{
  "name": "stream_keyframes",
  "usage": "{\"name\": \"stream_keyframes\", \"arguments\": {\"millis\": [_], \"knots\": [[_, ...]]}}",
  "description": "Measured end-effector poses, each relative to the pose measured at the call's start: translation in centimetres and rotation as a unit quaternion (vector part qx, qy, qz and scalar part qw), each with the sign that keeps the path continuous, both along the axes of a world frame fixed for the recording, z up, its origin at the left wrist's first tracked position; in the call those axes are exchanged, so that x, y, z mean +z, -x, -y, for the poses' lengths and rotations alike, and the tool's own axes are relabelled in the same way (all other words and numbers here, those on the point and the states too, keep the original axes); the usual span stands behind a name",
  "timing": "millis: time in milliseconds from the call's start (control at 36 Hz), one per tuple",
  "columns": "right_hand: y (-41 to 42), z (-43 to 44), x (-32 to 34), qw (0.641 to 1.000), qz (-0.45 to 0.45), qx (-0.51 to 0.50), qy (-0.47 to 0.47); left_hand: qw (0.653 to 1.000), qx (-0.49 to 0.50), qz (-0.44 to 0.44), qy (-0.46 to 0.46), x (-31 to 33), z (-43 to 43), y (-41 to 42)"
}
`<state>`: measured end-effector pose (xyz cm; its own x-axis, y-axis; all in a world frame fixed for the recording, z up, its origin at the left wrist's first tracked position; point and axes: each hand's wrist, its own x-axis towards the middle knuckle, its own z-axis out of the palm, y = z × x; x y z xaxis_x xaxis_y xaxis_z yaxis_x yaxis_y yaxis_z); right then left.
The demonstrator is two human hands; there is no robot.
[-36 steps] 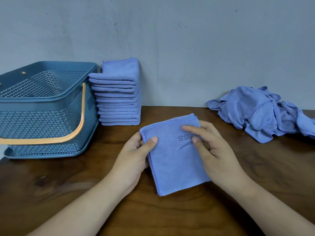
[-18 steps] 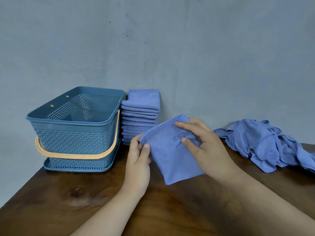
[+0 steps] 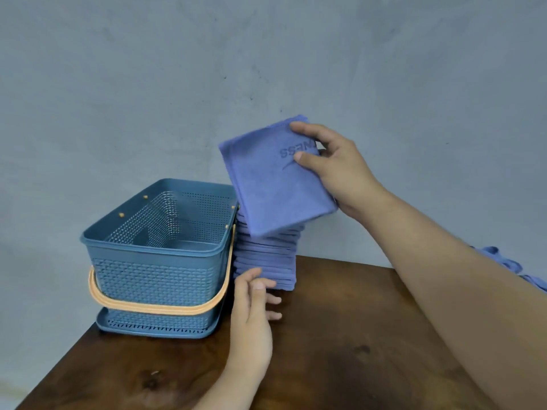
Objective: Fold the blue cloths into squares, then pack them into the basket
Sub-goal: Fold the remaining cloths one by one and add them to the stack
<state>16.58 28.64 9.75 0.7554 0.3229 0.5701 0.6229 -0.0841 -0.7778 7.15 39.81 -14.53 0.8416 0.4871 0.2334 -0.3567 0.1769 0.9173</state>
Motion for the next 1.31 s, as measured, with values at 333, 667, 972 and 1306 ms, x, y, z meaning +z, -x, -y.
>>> {"name": "stream_keyframes", "arguments": {"millis": [333, 667, 972, 1306], "knots": [[-12.3, -3.3, -8.6, 0.952, -0.287, -0.098, 0.029, 0.996, -0.056, -0.016, -0.067, -0.7, -0.1, -0.8], [-13.8, -3.4, -7.6, 0.959, -0.217, -0.124, 0.137, 0.995, -0.064, -0.021, -0.079, -0.8, -0.4, -0.8], [-8.0, 1.8, -10.2, 0.969, -0.047, -0.19, 0.149, 0.991, -0.079, -0.023, -0.108, -0.6, -0.4, -0.7], [6.8, 19.4, -22.8, 0.963, -0.046, -0.171, 0.204, 0.966, -0.087, -0.038, -0.241, -1.3, -1.2, -0.2]]}}
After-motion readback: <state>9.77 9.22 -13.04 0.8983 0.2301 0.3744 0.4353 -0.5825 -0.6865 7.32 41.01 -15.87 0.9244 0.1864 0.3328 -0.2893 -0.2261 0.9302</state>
